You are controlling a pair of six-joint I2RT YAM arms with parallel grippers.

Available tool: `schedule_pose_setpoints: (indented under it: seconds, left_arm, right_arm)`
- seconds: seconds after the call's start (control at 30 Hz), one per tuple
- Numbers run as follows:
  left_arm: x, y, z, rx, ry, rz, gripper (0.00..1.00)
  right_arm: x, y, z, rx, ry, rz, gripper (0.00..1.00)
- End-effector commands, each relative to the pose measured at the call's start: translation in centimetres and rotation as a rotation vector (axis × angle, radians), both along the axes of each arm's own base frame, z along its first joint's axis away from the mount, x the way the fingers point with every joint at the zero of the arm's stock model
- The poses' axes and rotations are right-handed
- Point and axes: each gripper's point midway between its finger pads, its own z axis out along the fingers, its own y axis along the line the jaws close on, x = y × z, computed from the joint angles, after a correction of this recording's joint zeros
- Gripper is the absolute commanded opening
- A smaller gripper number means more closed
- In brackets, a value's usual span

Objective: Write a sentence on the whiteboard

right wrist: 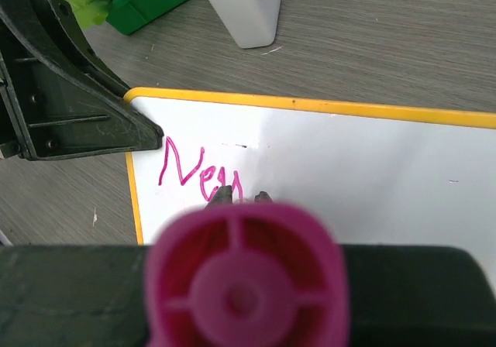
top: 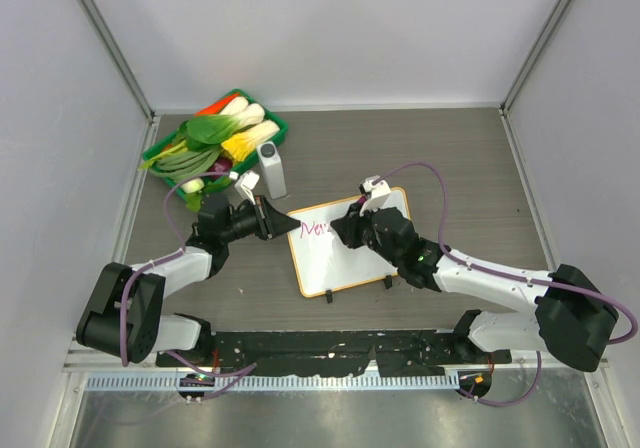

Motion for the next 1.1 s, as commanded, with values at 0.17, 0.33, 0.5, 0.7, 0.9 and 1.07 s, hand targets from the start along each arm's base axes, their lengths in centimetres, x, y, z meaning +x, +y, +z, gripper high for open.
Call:
schedule_pose_setpoints:
  seconds: [0.17,0.33,0.5,0.7,0.9,1.07]
  left_arm:
    - [0.2,0.3,-0.9,0.057,-0.03,0.002,0.0]
    - [0.2,0.3,-1.0,0.058,-0.027,0.001,0.0]
    - [0.1,0.3,-1.0,0.061,-0.027,0.002,0.0]
    - [0.1,0.4,-1.2,0.067,-0.025,0.007,0.0]
    - [0.1,0.4,-1.1,0.066,-0.031,0.007,0.0]
    - [0.1,0.4,-0.9,0.062,-0.034,0.005,0.0]
  right_arm:
    - [2.0,-1.2,1.4,-0.069,-0.056,-0.091,0.01]
    - [2.4,-0.9,2.1,-0.059,-0.075,-0.094,0.01]
    - [2.4,-0.2,2.0,-0.055,-0.063,-0.071,0.01]
    - [2.2,-0.1,2.4,-0.023,-0.063,-0.066,0.01]
    - [1.3,-0.9,5.1,0.051,-0.111,-0.06,0.01]
    - [0.0,-1.4,7.6,0.145,-0.16,-0.024,0.01]
